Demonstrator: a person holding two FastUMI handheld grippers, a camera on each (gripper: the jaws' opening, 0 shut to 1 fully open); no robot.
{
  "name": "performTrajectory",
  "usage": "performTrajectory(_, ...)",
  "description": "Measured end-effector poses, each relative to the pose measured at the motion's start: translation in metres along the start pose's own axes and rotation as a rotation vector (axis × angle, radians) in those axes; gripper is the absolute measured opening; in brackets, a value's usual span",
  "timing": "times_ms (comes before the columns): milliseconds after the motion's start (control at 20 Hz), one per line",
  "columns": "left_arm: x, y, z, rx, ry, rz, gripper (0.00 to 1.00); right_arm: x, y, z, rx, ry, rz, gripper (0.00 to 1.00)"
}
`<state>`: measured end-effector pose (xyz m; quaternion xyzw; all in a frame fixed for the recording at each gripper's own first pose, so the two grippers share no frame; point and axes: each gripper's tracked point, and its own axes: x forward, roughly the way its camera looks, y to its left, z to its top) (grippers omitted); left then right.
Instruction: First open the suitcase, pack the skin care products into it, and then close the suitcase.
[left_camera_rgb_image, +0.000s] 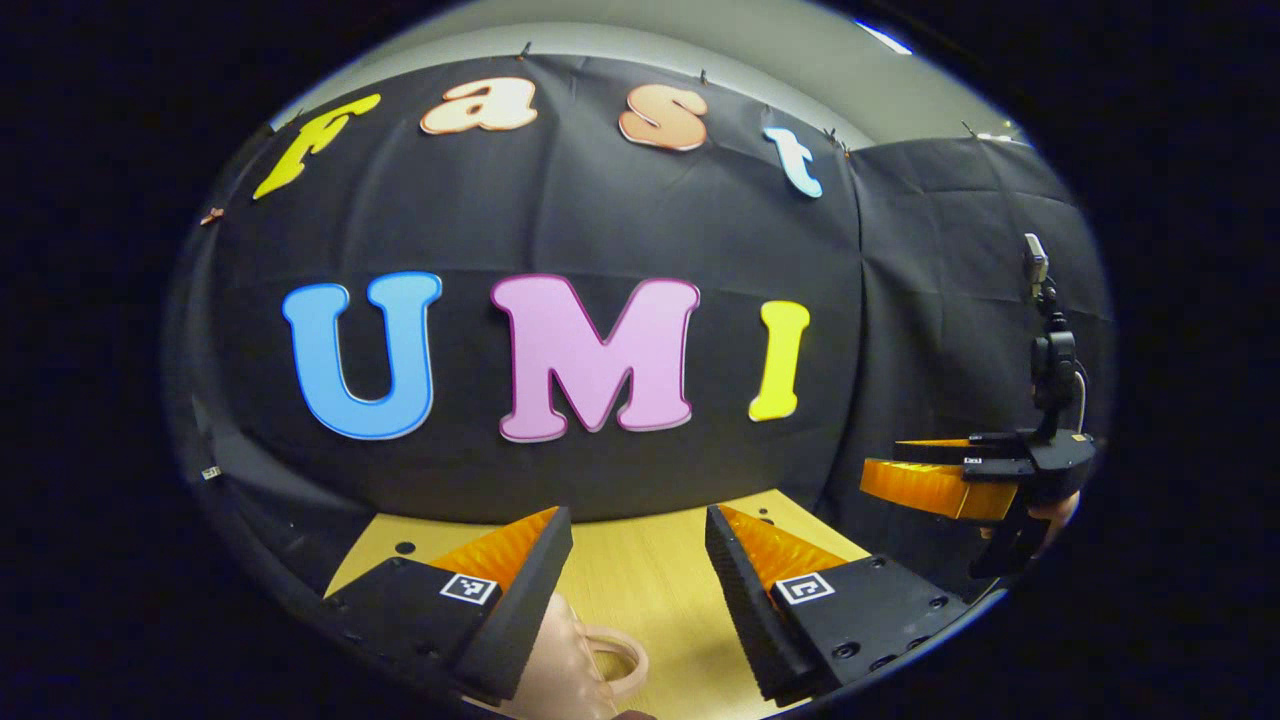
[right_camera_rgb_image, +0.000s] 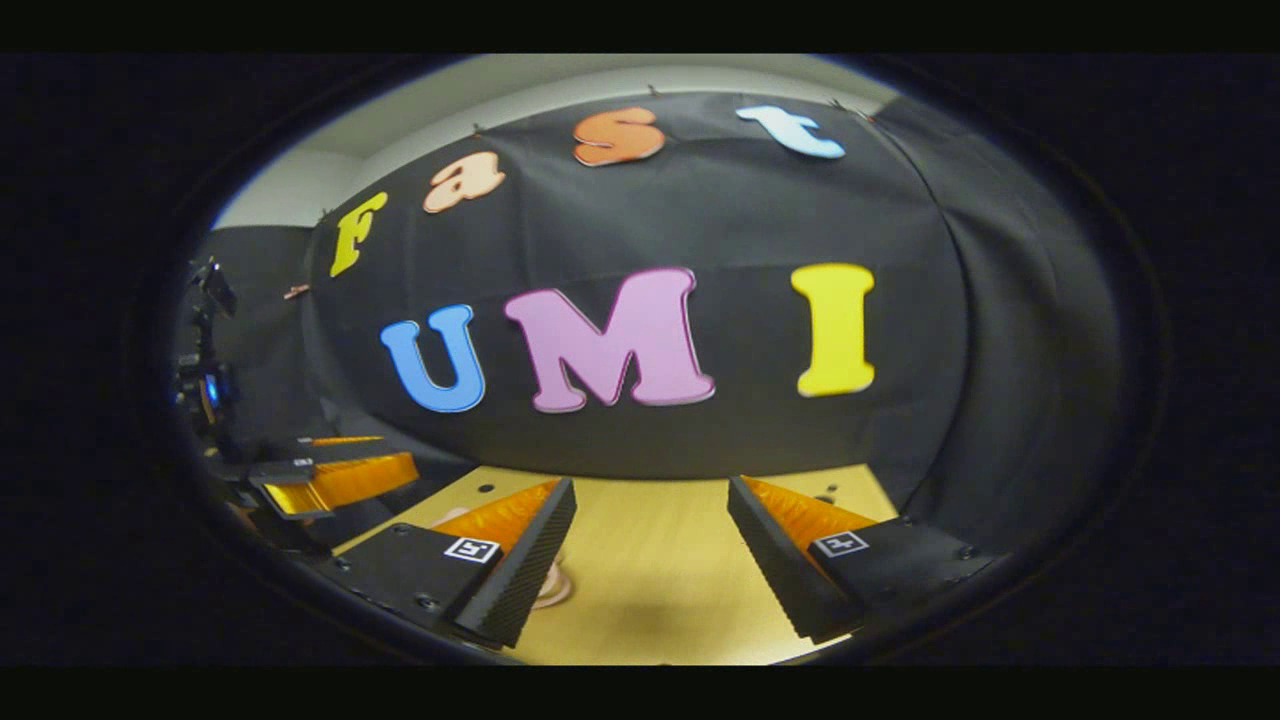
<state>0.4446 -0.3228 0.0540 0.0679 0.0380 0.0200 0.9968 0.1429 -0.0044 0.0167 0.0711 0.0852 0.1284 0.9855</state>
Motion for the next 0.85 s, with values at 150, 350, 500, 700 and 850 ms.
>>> performTrajectory(150,-0.016,0.012,0.039,0.01,-0.108,0.054,0.87,-0.012,0.004,0.045,-0.117,-0.138,-0.052,0.97)
performTrajectory(350,-0.027,0.016,0.061,0.005,-0.161,0.102,0.9,-0.03,0.005,0.084,-0.213,-0.287,-0.128,0.97)
performTrajectory(500,-0.03,0.025,0.063,0.004,-0.189,0.159,0.95,-0.037,0.008,0.092,-0.211,-0.323,-0.124,0.97)
performTrajectory(700,-0.035,0.03,0.065,0.009,-0.195,0.196,0.96,-0.03,0.005,0.095,-0.16,-0.326,-0.141,0.97)
performTrajectory(850,-0.041,0.039,0.066,0.009,-0.209,0.216,0.96,-0.029,-0.001,0.091,-0.129,-0.323,-0.153,0.96)
